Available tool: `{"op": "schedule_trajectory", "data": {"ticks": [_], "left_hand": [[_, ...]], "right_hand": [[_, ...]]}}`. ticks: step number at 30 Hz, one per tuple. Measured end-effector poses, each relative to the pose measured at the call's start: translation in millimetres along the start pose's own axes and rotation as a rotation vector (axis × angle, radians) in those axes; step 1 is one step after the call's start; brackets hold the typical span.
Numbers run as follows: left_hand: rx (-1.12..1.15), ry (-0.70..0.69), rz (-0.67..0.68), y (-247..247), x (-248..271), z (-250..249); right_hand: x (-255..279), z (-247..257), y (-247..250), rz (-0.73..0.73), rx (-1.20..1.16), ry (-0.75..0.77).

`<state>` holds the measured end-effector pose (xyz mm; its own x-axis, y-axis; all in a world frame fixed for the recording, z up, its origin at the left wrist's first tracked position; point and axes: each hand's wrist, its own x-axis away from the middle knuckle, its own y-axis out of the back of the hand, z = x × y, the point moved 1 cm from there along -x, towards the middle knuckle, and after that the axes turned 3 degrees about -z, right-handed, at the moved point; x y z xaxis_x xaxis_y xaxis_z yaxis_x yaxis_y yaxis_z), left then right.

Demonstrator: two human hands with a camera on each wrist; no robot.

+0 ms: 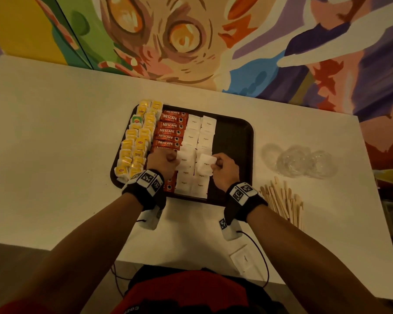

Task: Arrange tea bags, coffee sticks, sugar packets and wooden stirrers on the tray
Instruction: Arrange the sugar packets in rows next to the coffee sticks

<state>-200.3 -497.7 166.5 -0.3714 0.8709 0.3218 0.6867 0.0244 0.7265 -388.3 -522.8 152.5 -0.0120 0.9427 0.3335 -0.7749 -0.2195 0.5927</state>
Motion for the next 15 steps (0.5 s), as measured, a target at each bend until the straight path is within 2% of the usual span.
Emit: {"op": "schedule_trajectory", "data": {"ticks": [6,15], "left_hand": [[-0.136,-0.005,0.123,-8,-15,3],[-0.318,-0.043,0.134,-14,-24,1]], "right_hand": [[-7,0,-9,-0.007,0.02,-0.061],[-13,-4,-13,0.022,0.112,-0.061]]}}
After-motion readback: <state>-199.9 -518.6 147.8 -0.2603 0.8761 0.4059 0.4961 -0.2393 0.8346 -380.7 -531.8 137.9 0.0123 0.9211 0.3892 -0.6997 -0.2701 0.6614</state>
